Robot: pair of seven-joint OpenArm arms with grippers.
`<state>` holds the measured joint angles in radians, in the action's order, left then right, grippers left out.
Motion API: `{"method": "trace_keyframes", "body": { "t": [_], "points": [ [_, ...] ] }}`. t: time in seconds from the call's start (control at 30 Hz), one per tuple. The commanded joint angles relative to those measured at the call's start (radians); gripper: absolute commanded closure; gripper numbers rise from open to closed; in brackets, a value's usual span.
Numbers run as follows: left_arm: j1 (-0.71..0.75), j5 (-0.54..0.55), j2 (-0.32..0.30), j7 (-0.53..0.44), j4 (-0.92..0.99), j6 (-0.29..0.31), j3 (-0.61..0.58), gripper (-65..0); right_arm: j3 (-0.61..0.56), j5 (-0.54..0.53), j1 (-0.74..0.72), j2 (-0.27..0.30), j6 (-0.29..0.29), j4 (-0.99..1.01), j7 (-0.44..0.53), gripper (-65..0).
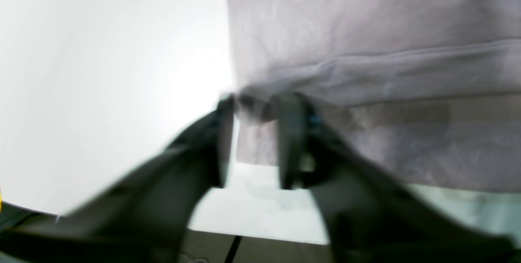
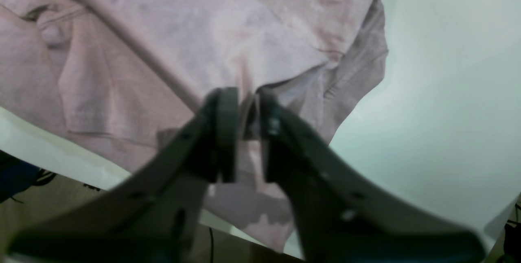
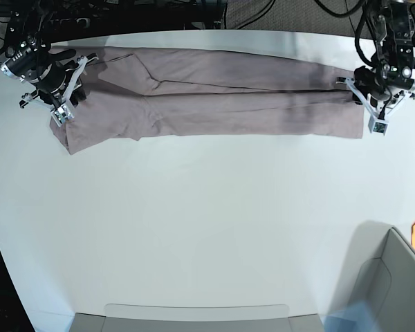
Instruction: Fold the T-shirt properly
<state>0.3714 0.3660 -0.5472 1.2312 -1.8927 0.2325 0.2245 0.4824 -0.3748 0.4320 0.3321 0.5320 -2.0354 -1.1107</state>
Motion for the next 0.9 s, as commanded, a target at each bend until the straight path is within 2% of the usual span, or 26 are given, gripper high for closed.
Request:
{"method": "trace_keyframes", "body": {
  "t": [0.0, 0.07, 0.2, 0.23, 0.3, 0.4, 0.47, 0.67, 0.87],
  "points": [
    [-0.004, -0.006, -0.017, -0.004, -0.031, -0.003, 0.011, -21.3, 0.008, -0.006, -0.002, 0.014, 0.001, -0.014, 0.013, -15.6],
    [-0.008, -0.006, -0.015, 0.0, -0.037, -0.005, 0.011, -21.1, 0.006, -0.006, -0.002, 0.014, 0.001, -0.014, 0.013, -19.1],
    [-0.027, 0.005, -0.015, -0.011, -0.028, -0.006, 0.011, -21.1, 0.0, -0.006, -0.005, 0.012, 0.001, -0.003, 0.014, -18.8],
    [-0.059, 0.037, -0.015, -0.011, -0.012, -0.003, 0.011, -21.1, -0.011, -0.006, -0.006, 0.014, 0.001, 0.008, 0.014, -18.8],
    [-0.12, 0.161, -0.018, -0.011, 0.078, -0.003, 0.014, -21.2, -0.024, -0.006, -0.008, 0.019, 0.001, 0.025, 0.016, -18.8],
    [-0.194, 0.379, -0.043, -0.012, 0.278, -0.002, 0.086, -21.2, -0.032, -0.006, -0.008, 0.019, 0.001, 0.029, 0.016, -18.8],
    [-0.222, 0.476, -0.067, -0.014, 0.364, -0.003, 0.117, -21.1, -0.032, -0.006, -0.008, 0.015, 0.001, 0.028, 0.016, -18.8],
    [-0.211, 0.485, -0.141, -0.044, 0.378, -0.008, 0.118, -21.1, -0.032, -0.006, -0.003, 0.015, 0.001, 0.028, 0.016, -18.8],
    [-0.176, 0.488, -0.139, -0.054, 0.402, -0.005, 0.085, -21.0, -0.031, -0.003, -0.008, 0.02, 0.001, 0.028, 0.016, -18.8]
  ]
}}
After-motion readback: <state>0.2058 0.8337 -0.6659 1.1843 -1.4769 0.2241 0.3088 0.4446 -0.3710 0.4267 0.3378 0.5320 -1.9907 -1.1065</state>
